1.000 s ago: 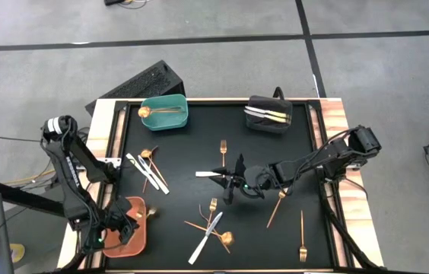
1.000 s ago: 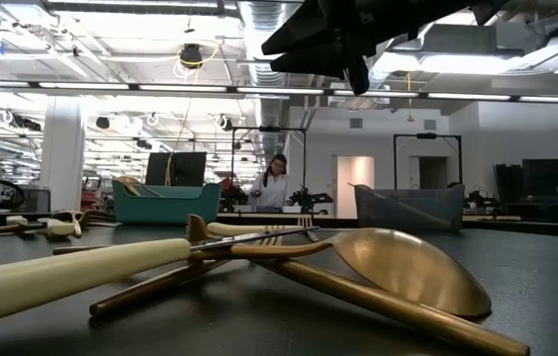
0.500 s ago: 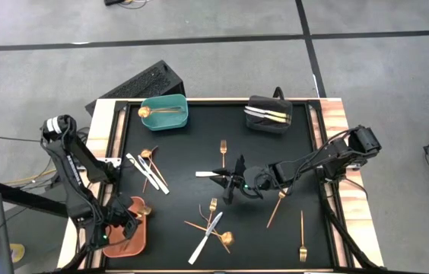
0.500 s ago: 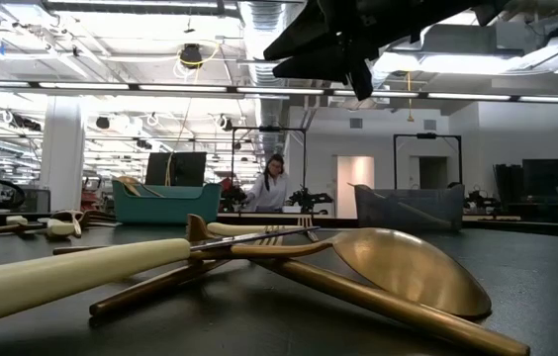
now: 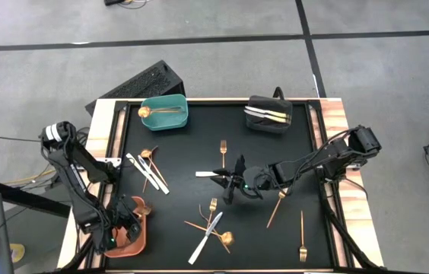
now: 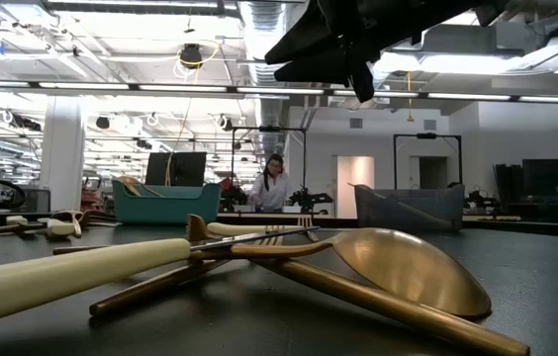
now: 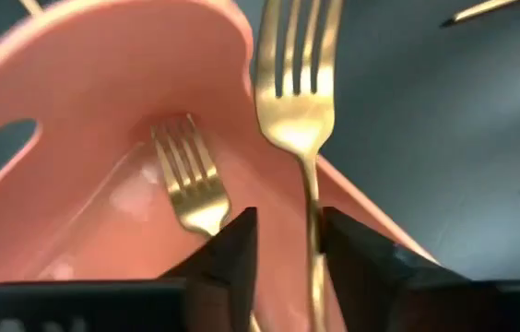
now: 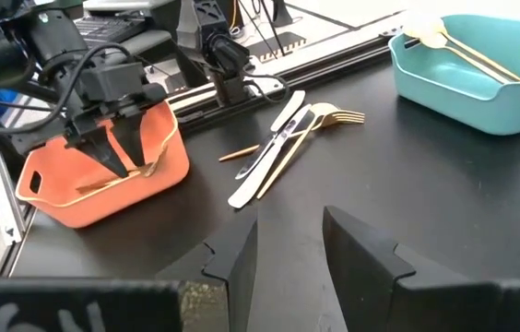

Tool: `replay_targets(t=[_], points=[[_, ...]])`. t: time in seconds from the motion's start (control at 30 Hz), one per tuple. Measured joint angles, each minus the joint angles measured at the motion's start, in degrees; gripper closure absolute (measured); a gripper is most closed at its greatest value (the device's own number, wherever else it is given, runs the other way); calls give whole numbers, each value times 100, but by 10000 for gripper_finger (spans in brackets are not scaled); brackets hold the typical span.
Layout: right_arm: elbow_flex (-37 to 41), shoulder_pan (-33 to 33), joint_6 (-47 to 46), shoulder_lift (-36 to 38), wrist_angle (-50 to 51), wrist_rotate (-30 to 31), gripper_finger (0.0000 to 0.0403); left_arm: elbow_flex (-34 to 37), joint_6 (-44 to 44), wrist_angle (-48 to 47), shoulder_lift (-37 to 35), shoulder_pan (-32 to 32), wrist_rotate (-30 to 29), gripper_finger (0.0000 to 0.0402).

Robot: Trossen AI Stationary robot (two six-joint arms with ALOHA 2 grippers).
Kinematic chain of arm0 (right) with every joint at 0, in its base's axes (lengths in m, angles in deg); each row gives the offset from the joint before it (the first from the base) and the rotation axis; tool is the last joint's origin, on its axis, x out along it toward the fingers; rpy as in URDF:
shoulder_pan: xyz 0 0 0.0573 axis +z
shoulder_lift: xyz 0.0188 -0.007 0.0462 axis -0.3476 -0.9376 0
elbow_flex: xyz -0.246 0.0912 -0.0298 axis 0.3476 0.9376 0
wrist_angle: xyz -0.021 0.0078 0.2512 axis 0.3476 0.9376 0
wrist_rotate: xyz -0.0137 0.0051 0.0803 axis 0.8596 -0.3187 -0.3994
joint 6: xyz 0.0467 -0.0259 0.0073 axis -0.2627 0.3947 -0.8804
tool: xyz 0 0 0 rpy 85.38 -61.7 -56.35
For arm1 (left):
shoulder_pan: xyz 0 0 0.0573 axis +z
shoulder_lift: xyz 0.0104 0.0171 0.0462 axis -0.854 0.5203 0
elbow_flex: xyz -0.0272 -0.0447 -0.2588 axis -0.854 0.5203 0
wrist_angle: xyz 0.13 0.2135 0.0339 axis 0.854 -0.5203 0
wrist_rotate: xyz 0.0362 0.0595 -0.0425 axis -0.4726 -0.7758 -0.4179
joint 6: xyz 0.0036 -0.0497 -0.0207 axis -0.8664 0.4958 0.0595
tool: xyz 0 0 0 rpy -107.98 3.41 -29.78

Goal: Sort silverware by color (type)
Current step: Put the gold fork into the orange bin

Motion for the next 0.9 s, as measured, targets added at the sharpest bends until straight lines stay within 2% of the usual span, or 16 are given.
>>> replay_targets(t=[0.2, 0.33, 0.57, 0.77, 0.9], points=[[0, 0, -2, 0, 12, -2, 250, -9, 4, 12, -23, -2, 56, 390], [0, 0, 0, 0, 15, -2, 250, -356, -55, -336, -59, -2, -16, 391], [0, 0, 4, 0, 24, -2, 250, -1343, 187, -1814, -62, -169, 7, 396], [0, -11, 20, 0, 97, -2, 250, -1399, 485, -2148, -57, -326, 765, 387], [0, -11, 20, 0, 124, -2, 250, -1399, 498, -2168, -59, -293, 741, 382]])
